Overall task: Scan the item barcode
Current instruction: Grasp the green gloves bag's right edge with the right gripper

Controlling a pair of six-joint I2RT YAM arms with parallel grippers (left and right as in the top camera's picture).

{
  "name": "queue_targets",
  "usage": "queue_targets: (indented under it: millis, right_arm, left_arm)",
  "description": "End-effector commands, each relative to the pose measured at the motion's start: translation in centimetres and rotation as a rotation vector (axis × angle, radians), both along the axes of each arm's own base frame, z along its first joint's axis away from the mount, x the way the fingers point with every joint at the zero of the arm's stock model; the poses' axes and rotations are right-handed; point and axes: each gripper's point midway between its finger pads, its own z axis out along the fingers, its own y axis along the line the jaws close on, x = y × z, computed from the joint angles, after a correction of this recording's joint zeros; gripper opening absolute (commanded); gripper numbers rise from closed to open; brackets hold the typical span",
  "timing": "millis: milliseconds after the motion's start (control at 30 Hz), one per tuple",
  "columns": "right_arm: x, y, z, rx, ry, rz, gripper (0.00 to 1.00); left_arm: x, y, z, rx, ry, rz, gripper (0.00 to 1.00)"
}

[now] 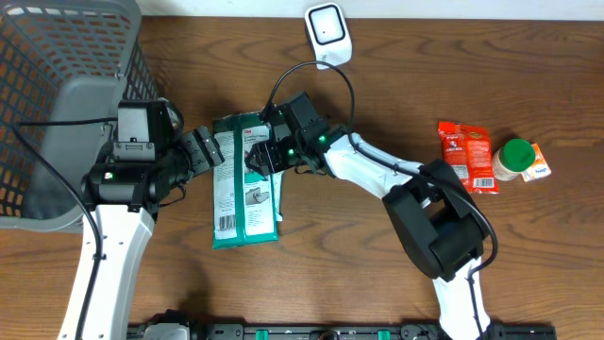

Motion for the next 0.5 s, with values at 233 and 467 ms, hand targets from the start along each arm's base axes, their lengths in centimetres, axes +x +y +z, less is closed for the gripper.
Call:
queue_targets:
  millis: [233, 467]
  right_arm:
    - [-0.08, 0.58, -0.70, 0.002, 0.025, -0.010, 0.47]
    - [0.20, 0.69, -1.02, 0.011, 0.035, -0.030, 0.31]
  left_arm:
    - [0.10, 0.20, 0.24, 0.010, -0.006, -0.001, 0.87]
    - [0.10, 0.20, 0.24, 0.010, -0.006, -0.001, 0.87]
